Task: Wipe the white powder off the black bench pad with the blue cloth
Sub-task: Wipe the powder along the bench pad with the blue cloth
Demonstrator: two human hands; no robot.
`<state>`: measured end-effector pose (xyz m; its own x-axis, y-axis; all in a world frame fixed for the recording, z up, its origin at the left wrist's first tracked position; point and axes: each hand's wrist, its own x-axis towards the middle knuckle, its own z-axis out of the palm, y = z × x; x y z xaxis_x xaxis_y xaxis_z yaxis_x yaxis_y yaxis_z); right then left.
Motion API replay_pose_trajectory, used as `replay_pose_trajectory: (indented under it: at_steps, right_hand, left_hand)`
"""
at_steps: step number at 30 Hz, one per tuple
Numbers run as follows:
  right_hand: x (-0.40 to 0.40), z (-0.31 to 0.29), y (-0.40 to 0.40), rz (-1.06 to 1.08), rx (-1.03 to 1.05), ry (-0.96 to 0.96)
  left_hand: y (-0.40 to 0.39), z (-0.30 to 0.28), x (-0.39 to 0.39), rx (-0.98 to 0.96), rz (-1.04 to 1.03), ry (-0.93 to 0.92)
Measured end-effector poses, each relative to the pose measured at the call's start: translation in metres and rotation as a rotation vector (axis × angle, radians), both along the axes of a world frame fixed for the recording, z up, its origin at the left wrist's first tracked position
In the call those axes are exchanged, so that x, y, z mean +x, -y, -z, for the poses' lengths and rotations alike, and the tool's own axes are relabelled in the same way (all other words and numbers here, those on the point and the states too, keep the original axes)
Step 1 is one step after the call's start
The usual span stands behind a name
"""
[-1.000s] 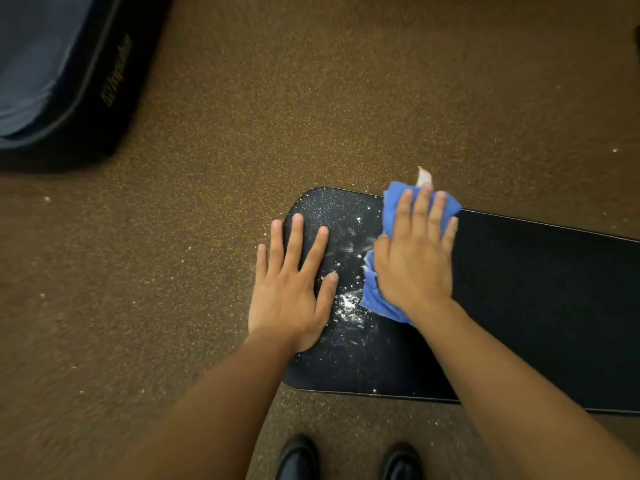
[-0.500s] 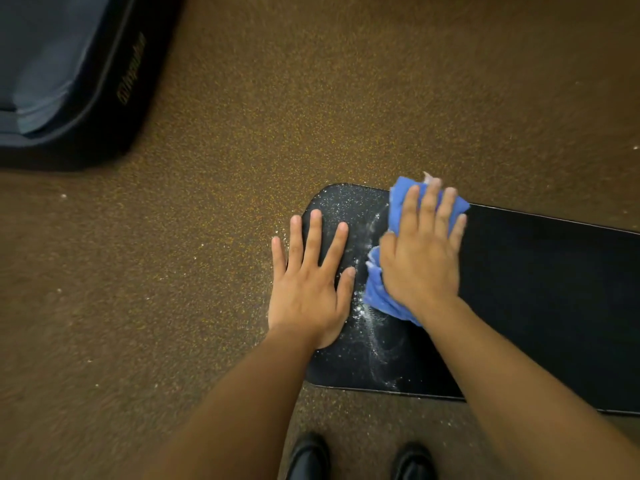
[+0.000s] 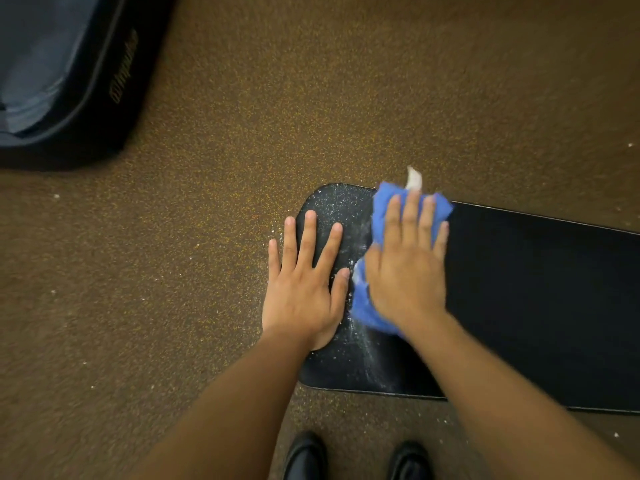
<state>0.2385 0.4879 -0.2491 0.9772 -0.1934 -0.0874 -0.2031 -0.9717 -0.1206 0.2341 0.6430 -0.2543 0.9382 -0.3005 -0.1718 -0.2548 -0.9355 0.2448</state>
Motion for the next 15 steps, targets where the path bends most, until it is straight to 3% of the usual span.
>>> replay_pose_trajectory:
  at_steps: [3,5,11,15]
  right_hand:
    - [-0.076,-0.005,-0.003,-0.219,0.010,-0.046]
    - [-0.092,-0.004,0.020,-0.242,0.013,-0.035]
    - [0.026,0.000,0.027,0.146,0.056,-0.002]
    - [-0.007,-0.001,-0.019,-0.108,0.015,0.012]
  left_hand:
    - [0.000,0.000,0.000,-0.001,0.000,-0.010]
    - [0.000,-0.002,-0.001,0.006,0.000,-0.015]
    - [0.001,-0.002,-0.001,0.012,0.004,-0.016]
    - [0.000,0.001,0.000,-0.039,0.005,-0.003]
